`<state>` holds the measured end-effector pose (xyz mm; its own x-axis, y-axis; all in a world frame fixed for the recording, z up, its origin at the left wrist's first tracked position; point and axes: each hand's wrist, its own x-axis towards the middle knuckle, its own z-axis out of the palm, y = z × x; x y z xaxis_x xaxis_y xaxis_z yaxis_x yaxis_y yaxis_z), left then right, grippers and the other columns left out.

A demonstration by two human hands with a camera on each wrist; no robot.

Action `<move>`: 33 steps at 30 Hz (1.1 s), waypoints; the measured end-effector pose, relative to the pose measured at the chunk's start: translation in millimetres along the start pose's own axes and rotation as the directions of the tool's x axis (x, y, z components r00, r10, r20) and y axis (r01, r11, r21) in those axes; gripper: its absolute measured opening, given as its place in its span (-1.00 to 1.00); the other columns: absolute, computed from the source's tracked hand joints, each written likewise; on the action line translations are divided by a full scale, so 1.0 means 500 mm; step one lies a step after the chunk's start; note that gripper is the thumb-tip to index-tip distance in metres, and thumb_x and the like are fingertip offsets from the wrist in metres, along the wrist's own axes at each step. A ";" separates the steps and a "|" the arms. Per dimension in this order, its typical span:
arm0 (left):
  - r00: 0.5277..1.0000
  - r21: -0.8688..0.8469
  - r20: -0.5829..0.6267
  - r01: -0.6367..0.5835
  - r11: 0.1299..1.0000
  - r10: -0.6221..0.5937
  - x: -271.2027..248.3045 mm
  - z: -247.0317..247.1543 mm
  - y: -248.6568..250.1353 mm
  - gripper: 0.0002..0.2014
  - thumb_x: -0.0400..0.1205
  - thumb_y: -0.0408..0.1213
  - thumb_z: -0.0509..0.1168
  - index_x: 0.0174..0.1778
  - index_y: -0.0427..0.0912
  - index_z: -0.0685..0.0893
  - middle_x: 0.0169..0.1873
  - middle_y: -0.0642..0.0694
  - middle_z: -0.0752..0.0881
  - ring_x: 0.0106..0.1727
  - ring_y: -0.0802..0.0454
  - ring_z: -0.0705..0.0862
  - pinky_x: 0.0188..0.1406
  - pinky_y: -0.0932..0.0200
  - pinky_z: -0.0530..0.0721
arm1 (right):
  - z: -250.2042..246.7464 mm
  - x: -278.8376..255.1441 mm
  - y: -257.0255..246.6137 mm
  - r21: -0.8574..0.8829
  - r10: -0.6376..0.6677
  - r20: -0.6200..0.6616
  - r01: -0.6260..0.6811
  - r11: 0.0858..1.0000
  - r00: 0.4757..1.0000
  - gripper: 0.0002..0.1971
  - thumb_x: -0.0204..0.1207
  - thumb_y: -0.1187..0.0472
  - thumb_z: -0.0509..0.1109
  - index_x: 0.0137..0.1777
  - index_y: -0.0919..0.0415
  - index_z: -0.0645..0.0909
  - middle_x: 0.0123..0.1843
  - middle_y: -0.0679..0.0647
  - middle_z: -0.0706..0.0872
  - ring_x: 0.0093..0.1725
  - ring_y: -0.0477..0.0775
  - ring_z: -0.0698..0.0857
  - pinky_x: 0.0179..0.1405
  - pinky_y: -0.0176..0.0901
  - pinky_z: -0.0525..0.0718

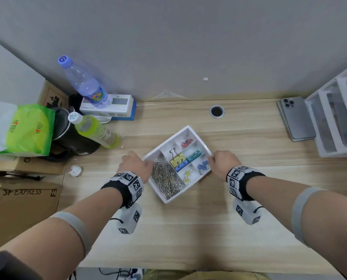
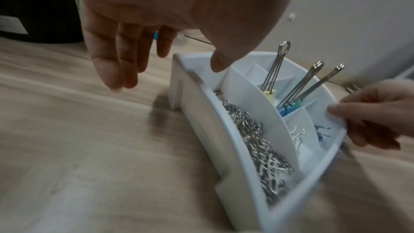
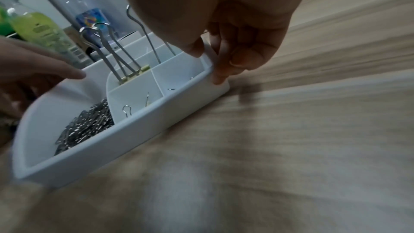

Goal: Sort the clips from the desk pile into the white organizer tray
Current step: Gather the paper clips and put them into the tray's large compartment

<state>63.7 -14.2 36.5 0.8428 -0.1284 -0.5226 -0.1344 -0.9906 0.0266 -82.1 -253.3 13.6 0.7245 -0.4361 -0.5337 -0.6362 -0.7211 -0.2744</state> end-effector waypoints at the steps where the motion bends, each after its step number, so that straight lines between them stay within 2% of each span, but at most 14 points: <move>1: 1.000 -0.055 -0.004 0.012 0.998 -0.012 0.007 -0.003 0.005 -0.41 0.60 0.15 0.13 0.32 -0.30 0.34 0.19 -0.30 0.56 0.11 -0.29 0.66 -0.07 0.00 0.63 | -0.005 0.009 0.001 0.020 0.019 0.002 -0.019 1.000 1.000 -0.62 0.69 0.03 0.07 -0.05 0.28 0.60 -0.12 0.27 0.69 -0.22 0.25 0.55 -0.23 -0.10 0.52; 4: 0.999 -0.155 0.048 -0.002 0.988 0.010 0.027 -0.007 0.018 -0.46 0.68 0.05 0.12 0.31 -0.39 0.36 0.13 -0.35 0.67 0.08 -0.30 0.69 -0.09 0.04 0.60 | -0.019 0.033 -0.005 0.083 0.086 0.012 -0.087 0.993 0.996 -0.62 0.67 0.02 0.06 -0.11 0.28 0.58 -0.13 0.28 0.67 -0.21 0.27 0.59 -0.21 -0.11 0.56; 6: 0.998 -0.188 0.047 -0.025 0.982 0.034 0.035 -0.005 0.025 -0.57 0.70 0.01 0.09 0.17 -0.36 0.44 0.07 -0.36 0.69 0.04 -0.31 0.69 -0.07 0.02 0.59 | -0.027 0.045 -0.013 0.109 0.116 0.004 -0.115 0.987 0.993 -0.60 0.67 0.01 0.06 -0.16 0.29 0.57 -0.12 0.29 0.69 -0.21 0.28 0.60 -0.21 -0.11 0.56; 9: 0.993 -0.262 0.058 -0.082 0.961 0.100 0.058 0.001 0.045 -0.74 0.69 -0.08 0.09 0.02 -0.24 0.44 -0.09 -0.30 0.70 -0.13 -0.30 0.75 -0.08 -0.04 0.73 | -0.044 0.071 -0.026 0.151 0.152 0.012 -0.152 0.977 0.988 -0.62 0.68 0.04 0.07 -0.16 0.30 0.55 -0.15 0.25 0.63 -0.20 0.27 0.60 -0.20 -0.12 0.55; 12: 0.987 -0.340 0.069 -0.114 0.934 0.145 0.096 0.010 0.061 -0.85 0.63 -0.15 0.09 0.01 -0.15 0.38 -0.19 -0.29 0.74 -0.21 -0.30 0.78 -0.15 -0.18 0.80 | -0.061 0.099 -0.035 0.181 0.162 0.028 -0.164 0.970 0.986 -0.65 0.70 0.08 0.08 -0.12 0.32 0.55 -0.16 0.22 0.59 -0.18 0.25 0.60 -0.18 -0.11 0.56; 14: 0.988 -0.343 0.053 -0.117 0.932 0.143 0.123 0.010 0.070 -0.86 0.63 -0.21 0.10 0.04 -0.16 0.40 -0.23 -0.28 0.76 -0.21 -0.27 0.78 -0.15 -0.17 0.80 | -0.069 0.115 -0.036 0.189 0.166 0.023 -0.168 0.968 0.986 -0.65 0.71 0.09 0.10 -0.06 0.35 0.58 -0.15 0.22 0.59 -0.17 0.25 0.60 -0.16 -0.10 0.58; 17: 0.991 -0.380 0.019 -0.112 0.918 0.129 0.149 0.002 0.082 -0.92 0.63 -0.27 0.12 -0.07 -0.20 0.45 -0.26 -0.30 0.74 -0.24 -0.29 0.77 -0.20 -0.20 0.79 | -0.075 0.135 -0.029 0.199 0.168 0.011 -0.166 0.966 0.986 -0.66 0.71 0.08 0.11 -0.07 0.33 0.56 -0.15 0.23 0.60 -0.17 0.25 0.60 -0.17 -0.08 0.59; 22: 0.991 -0.400 -0.011 -0.125 0.908 0.132 0.180 -0.001 0.098 -0.90 0.67 -0.29 0.11 -0.14 -0.18 0.45 -0.30 -0.36 0.73 -0.27 -0.30 0.78 -0.27 -0.23 0.79 | -0.081 0.159 -0.020 0.244 0.183 -0.017 -0.174 0.954 0.983 -0.68 0.70 0.08 0.15 -0.15 0.31 0.51 -0.17 0.25 0.59 -0.19 0.27 0.59 -0.20 -0.07 0.55; 26: 0.991 -0.358 -0.020 -0.128 0.925 0.129 0.189 -0.013 0.111 -0.91 0.66 -0.27 0.17 -0.13 -0.19 0.51 -0.28 -0.28 0.76 -0.24 -0.28 0.78 -0.18 -0.20 0.80 | -0.080 0.168 -0.016 0.253 0.185 -0.032 -0.171 0.952 0.982 -0.68 0.70 0.06 0.16 -0.14 0.30 0.53 -0.15 0.26 0.62 -0.18 0.29 0.59 -0.15 -0.05 0.59; 29: 0.991 -0.357 -0.017 -0.128 0.925 0.130 0.176 -0.024 0.113 -0.88 0.67 -0.25 0.17 -0.14 -0.18 0.53 -0.35 -0.26 0.76 -0.29 -0.26 0.78 -0.24 -0.15 0.80 | -0.079 0.164 -0.017 0.264 0.189 -0.037 -0.173 0.949 0.981 -0.64 0.71 0.05 0.16 -0.15 0.32 0.57 -0.15 0.28 0.65 -0.18 0.29 0.61 -0.14 -0.03 0.63; 31: 0.990 -0.317 -0.015 -0.136 0.939 0.138 0.163 -0.030 0.115 -0.82 0.69 -0.20 0.16 -0.13 -0.21 0.56 -0.37 -0.21 0.75 -0.32 -0.21 0.74 -0.32 -0.03 0.75 | -0.076 0.162 -0.017 0.285 0.201 -0.033 -0.183 0.941 0.979 -0.61 0.72 0.03 0.15 -0.16 0.33 0.57 -0.17 0.28 0.66 -0.17 0.30 0.64 -0.18 -0.06 0.59; 33: 0.991 -0.256 0.051 -0.108 0.961 0.125 0.143 -0.031 0.115 -0.73 0.73 -0.09 0.10 -0.07 -0.19 0.60 -0.34 -0.14 0.71 -0.37 -0.06 0.67 -0.47 0.16 0.55 | -0.074 0.158 -0.012 0.318 0.217 -0.023 -0.199 0.927 0.976 -0.55 0.71 -0.04 0.14 -0.16 0.35 0.59 -0.19 0.27 0.70 -0.15 0.30 0.68 -0.20 -0.07 0.58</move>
<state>124.0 -81.0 13.8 0.7919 -0.2485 -0.5577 -0.0866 -0.9499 0.3003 -11.2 -303.3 3.0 0.5751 -0.5942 -0.5623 -0.8180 -0.4110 -0.4024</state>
